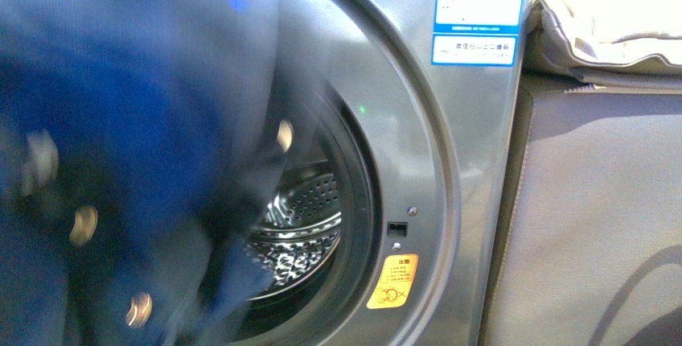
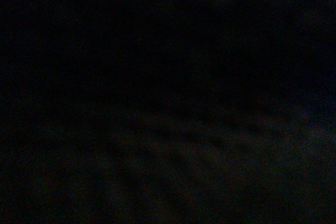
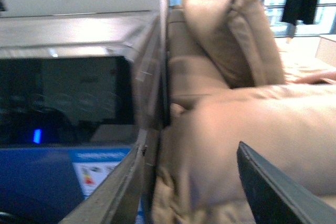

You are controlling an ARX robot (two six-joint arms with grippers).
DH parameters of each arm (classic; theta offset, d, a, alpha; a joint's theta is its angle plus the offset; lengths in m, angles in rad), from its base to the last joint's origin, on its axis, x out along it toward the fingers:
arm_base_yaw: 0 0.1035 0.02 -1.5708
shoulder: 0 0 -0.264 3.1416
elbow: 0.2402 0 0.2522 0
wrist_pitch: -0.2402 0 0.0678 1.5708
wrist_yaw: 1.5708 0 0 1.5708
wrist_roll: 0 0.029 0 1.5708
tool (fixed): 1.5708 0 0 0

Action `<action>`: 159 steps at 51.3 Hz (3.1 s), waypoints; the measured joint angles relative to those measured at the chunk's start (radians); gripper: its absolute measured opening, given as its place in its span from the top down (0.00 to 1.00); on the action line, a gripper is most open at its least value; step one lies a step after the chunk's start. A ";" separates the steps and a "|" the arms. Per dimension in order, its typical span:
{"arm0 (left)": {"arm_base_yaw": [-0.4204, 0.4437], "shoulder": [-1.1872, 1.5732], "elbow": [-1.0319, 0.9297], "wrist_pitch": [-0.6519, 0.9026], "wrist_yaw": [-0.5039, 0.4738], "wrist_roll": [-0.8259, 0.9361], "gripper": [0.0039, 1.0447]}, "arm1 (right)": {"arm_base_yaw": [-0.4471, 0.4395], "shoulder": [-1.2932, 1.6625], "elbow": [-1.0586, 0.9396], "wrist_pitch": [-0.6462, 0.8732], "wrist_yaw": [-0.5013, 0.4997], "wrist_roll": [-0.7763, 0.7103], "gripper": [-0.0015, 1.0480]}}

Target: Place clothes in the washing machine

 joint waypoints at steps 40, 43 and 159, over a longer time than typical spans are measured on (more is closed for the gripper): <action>-0.087 0.497 0.418 -0.226 -0.253 0.159 0.85 | -0.328 -0.549 -1.023 0.383 -0.312 0.011 0.98; -0.092 0.533 0.467 -0.250 -0.269 0.164 0.85 | -0.340 -0.569 -1.050 0.391 -0.327 0.011 0.98; -0.059 0.947 1.281 -0.663 -0.423 0.206 0.05 | -0.462 -1.068 -1.309 0.158 -0.444 0.011 0.98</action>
